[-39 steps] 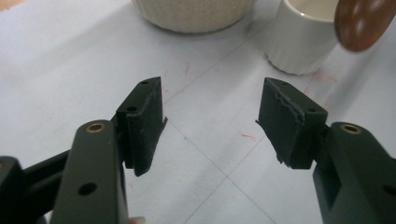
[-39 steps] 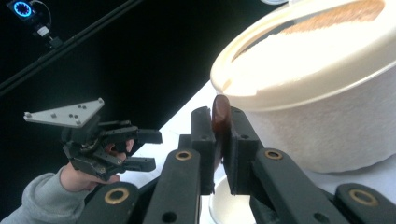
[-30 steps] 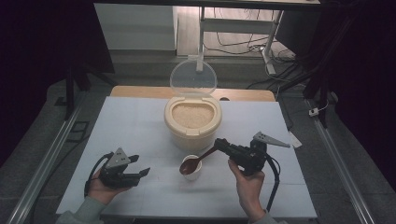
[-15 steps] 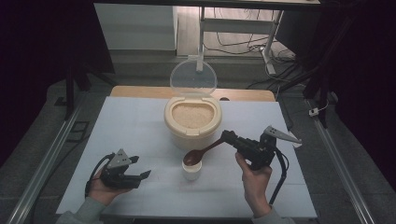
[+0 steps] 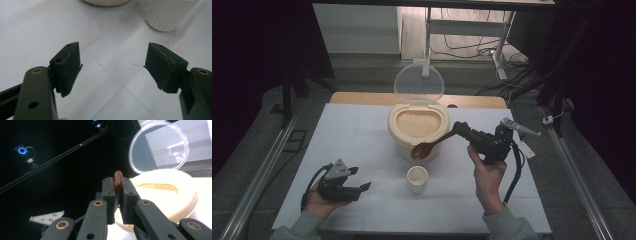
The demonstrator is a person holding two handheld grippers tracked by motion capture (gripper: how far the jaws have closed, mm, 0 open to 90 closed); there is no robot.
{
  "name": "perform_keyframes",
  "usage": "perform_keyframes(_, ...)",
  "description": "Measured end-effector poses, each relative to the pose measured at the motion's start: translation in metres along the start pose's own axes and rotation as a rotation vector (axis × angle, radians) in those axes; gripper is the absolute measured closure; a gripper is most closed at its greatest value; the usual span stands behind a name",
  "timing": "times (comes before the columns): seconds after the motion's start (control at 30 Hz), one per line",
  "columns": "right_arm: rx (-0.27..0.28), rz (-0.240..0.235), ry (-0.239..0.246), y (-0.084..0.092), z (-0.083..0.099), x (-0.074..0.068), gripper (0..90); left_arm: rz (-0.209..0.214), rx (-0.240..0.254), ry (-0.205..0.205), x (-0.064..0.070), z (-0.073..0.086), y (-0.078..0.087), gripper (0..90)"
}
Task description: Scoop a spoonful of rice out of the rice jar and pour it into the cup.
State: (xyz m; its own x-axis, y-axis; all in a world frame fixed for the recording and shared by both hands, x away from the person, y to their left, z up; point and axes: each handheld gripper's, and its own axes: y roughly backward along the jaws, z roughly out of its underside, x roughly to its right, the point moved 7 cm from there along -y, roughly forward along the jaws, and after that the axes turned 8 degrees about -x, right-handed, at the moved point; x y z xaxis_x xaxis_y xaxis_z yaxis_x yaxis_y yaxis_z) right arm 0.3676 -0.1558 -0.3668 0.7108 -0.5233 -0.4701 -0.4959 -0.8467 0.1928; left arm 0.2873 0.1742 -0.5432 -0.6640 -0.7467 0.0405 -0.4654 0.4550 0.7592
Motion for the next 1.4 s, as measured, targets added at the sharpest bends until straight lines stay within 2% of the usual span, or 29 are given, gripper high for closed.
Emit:
perform_keyframes(0.07,0.011,0.016,-0.007,-0.002,-0.008,0.008,83.4,0.002,-0.006,0.000,0.000,0.000,-0.001,27.6)
perform_keyframes(0.3,0.030,0.056,-0.021,-0.010,-0.020,0.029,83.3,0.003,-0.007,0.004,-0.002,0.001,-0.001,27.6)
perform_keyframes(0.7,0.058,0.105,-0.011,-0.023,-0.037,0.043,83.3,0.003,-0.014,0.008,-0.003,0.003,-0.002,27.6)
perform_keyframes(0.8,0.065,0.150,0.023,-0.027,-0.042,0.048,83.3,0.003,-0.019,0.007,-0.003,0.003,-0.003,27.6)
perform_keyframes(0.9,0.065,0.166,0.031,-0.029,-0.044,0.050,83.3,0.004,-0.020,0.007,-0.003,0.003,-0.003,27.6)
perform_keyframes(1.0,0.057,0.228,0.072,-0.033,-0.047,0.056,83.4,0.004,-0.020,0.008,-0.003,0.004,-0.003,27.6)
perform_keyframes(1.4,0.051,0.324,0.135,-0.038,-0.047,0.066,83.3,0.005,-0.023,0.008,-0.004,0.004,-0.003,27.7)
